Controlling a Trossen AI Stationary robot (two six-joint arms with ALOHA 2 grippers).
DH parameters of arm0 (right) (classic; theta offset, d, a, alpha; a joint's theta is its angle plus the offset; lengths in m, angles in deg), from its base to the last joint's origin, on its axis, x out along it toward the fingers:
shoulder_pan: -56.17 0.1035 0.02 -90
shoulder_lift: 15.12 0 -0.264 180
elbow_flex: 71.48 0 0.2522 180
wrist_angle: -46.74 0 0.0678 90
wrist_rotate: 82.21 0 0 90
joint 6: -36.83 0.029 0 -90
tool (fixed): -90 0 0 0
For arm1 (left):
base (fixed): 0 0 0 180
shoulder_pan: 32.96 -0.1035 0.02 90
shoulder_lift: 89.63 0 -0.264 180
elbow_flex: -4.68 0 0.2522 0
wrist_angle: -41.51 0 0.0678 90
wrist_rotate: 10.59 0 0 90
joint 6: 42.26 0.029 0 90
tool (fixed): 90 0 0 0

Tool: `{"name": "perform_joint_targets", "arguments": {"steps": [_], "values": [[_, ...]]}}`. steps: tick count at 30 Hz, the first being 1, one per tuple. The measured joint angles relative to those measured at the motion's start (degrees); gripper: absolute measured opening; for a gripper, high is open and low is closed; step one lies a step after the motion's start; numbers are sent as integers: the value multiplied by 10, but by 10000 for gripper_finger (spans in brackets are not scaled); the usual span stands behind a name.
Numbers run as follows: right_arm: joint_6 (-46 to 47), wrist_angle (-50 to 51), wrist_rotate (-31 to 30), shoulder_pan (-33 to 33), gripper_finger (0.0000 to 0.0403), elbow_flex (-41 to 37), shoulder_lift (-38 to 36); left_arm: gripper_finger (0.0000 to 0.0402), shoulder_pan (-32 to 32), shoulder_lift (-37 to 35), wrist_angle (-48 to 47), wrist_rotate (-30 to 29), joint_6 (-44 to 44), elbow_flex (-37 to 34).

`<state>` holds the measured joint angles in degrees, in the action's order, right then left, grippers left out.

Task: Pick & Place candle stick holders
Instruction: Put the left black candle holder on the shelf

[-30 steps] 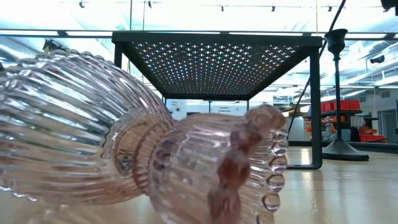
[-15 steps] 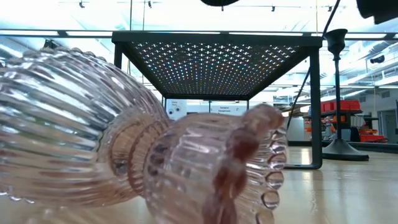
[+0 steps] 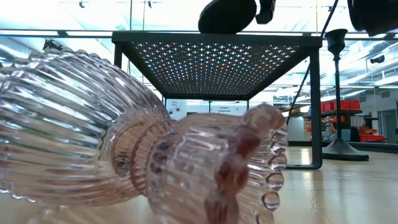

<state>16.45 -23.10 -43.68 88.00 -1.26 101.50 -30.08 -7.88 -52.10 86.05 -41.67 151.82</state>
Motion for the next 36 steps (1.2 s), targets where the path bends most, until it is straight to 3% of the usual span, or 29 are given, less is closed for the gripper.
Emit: {"name": "perform_joint_targets", "arguments": {"steps": [14, 19, 28, 36], "values": [[18, -42, -1, 0, 0, -38, 4, 107, 0, 0, 0, -5, 0, 0], [23, -47, 40, -11, 0, -38, 5, 107, 0, 0, 0, -6, 1, 0], [49, -66, 57, -23, 0, -36, 30, 107, 0, 0, 0, -6, 1, 0], [14, -62, 81, -25, 0, -18, 28, 107, 0, 0, 0, -6, 1, 0]]}}
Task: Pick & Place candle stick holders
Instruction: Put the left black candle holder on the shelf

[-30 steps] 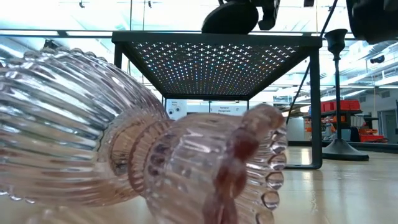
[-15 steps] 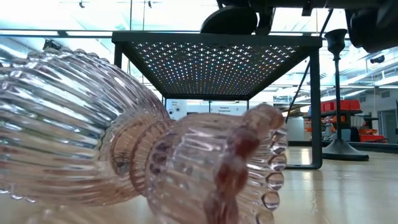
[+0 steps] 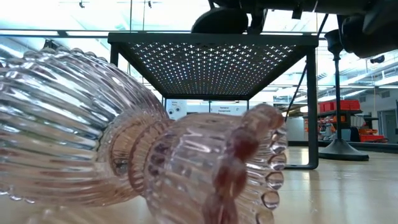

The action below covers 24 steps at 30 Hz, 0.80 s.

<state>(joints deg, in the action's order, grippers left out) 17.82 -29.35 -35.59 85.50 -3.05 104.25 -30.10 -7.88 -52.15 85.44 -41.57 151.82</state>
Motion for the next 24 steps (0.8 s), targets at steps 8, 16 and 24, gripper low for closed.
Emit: {"name": "perform_joint_targets", "arguments": {"steps": [8, 16, 24], "values": [[0, 0, -3, -3, 0, 0, 1, 107, 0, 0, 0, 0, 0, 0], [9, 0, 6, -9, 0, 0, 1, 107, 0, 0, -1, 0, 0, 0], [15, -1, 23, -8, 0, 0, 1, 107, 0, 0, -1, 0, 1, 0]]}}
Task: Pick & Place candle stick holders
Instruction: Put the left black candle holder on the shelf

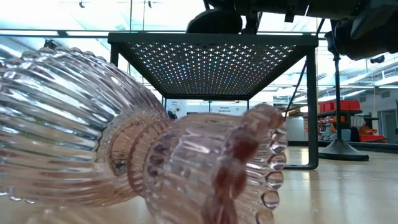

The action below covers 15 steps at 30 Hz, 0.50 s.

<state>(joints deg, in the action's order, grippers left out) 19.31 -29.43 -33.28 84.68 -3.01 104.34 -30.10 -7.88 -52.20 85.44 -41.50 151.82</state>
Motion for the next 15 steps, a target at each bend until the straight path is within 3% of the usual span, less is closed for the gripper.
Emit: {"name": "perform_joint_targets", "arguments": {"steps": [15], "values": [[-7, 9, 38, -7, 0, 46, -1, 107, 0, 0, 0, 0, 0, 0]]}}
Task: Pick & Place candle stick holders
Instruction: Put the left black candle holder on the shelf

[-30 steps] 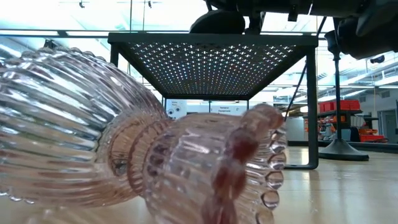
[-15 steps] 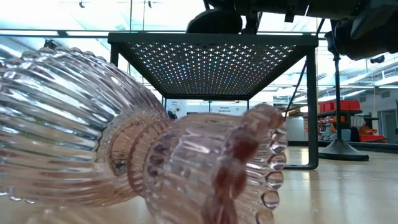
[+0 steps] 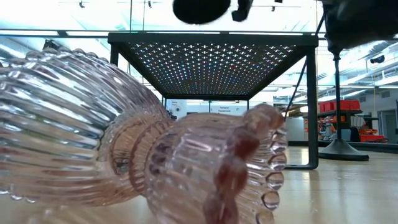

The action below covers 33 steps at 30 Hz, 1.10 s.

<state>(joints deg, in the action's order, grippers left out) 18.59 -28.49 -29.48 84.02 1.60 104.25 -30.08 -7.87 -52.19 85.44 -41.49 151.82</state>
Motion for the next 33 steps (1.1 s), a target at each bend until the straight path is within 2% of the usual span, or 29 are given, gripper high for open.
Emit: {"name": "perform_joint_targets", "arguments": {"steps": [5, 10, 13, 18, 25, 33], "values": [[17, 66, 17, -10, 0, 29, 4, 107, 0, 4, 0, 0, 0, -1], [25, 59, 26, -15, 0, 30, 3, 107, 0, 4, 0, 0, 1, 0], [47, 60, 58, -23, 0, 30, 3, 107, 0, 4, 0, 0, 4, 0], [53, 83, 41, -31, 0, 30, 3, 107, 0, 4, 0, 0, 4, 0], [95, 82, 83, -50, 0, 30, 3, 107, 0, 4, 1, 0, 5, 0], [105, 114, 87, -53, 0, 43, 3, 107, 0, 4, 1, 0, 5, 0]]}}
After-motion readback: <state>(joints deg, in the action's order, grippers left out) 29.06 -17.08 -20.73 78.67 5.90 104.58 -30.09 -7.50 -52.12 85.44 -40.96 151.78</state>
